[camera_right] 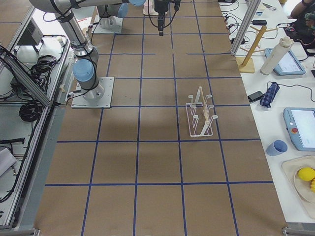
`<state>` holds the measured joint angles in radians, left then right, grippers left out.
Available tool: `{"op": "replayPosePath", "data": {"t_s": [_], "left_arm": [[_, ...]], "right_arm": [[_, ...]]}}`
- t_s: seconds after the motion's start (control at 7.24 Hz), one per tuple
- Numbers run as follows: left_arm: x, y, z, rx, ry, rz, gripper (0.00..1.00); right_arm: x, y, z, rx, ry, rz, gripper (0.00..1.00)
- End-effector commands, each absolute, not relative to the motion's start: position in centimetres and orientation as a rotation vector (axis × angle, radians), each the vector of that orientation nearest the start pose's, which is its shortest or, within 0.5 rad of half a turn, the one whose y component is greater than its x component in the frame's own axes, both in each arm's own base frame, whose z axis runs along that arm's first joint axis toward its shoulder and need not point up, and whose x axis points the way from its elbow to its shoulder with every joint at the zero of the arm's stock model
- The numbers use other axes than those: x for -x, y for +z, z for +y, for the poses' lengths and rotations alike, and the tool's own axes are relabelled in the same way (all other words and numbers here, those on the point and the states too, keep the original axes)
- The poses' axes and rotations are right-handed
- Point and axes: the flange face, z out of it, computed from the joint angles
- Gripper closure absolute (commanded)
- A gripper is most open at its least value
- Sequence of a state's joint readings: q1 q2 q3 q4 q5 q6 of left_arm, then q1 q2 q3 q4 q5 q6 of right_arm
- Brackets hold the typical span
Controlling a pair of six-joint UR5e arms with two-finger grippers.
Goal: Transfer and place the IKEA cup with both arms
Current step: 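Carry the white cup with the left gripper over the cream tray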
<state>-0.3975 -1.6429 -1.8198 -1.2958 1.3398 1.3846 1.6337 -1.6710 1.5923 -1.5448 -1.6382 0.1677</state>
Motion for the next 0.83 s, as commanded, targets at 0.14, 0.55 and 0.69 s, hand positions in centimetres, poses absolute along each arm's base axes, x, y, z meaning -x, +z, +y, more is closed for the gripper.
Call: {"op": "replayPosePath", "data": {"t_s": [0.14, 0.55, 0.69], "left_arm": [[-44.2, 31.0, -32.6, -0.386, -0.484, 3.291, 1.00], [-45.6, 25.9, -33.4, -0.413, -0.536, 3.351, 1.00], [-46.1, 25.2, -33.5, -0.416, -0.524, 3.347, 1.00]], "right_arm": [[-15.5, 52.3, -44.4, -0.170, -0.098, 3.196, 0.00], [-15.5, 52.3, -44.4, -0.170, -0.098, 3.196, 0.00], [-15.5, 52.3, -44.4, -0.170, -0.098, 3.196, 0.00]]}}
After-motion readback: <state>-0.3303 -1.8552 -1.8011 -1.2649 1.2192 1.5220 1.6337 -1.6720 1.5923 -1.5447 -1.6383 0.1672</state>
